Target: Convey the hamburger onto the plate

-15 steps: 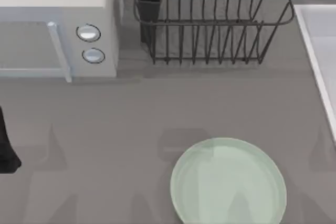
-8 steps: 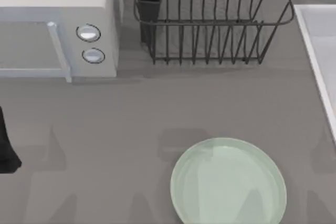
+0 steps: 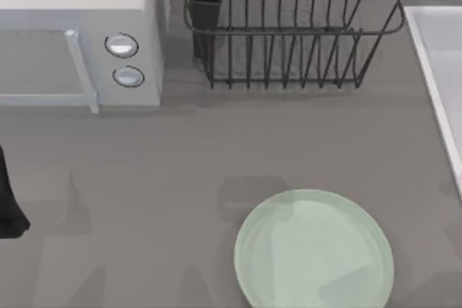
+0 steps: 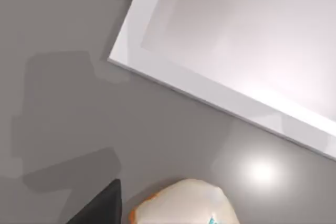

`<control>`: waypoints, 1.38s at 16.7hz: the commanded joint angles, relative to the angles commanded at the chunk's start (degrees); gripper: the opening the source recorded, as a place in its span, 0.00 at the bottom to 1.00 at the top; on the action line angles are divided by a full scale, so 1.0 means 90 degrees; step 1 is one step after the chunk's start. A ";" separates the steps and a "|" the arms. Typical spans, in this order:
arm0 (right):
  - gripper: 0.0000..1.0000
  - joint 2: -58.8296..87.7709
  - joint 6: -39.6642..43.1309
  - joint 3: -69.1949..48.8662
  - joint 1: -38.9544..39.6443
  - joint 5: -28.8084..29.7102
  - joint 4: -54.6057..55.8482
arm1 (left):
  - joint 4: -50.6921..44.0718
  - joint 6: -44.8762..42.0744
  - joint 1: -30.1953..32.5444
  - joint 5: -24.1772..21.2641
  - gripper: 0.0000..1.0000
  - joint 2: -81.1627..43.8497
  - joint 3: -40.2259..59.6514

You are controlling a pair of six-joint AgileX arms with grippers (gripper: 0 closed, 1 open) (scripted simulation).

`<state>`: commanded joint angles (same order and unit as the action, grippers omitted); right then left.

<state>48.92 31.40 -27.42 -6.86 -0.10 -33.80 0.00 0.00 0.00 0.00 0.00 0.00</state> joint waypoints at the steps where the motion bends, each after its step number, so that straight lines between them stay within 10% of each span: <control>1: 1.00 0.0541 0.0331 -0.0285 -0.0077 0.0002 -0.0365 | 0.0000 0.0000 0.0000 0.0000 1.00 0.0000 0.0000; 11: 1.00 0.3523 0.2305 -0.2096 -0.0541 0.0019 -0.2437 | 0.0000 0.0000 0.0000 0.0000 1.00 0.0000 0.0000; 23: 1.00 0.4355 0.2271 -0.1251 -0.0523 0.0018 -0.0706 | 0.0000 0.0000 0.0000 0.0000 1.00 0.0000 0.0000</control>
<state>88.11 51.84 -38.68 -11.56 0.06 -40.16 0.00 0.00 0.00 0.00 0.00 0.00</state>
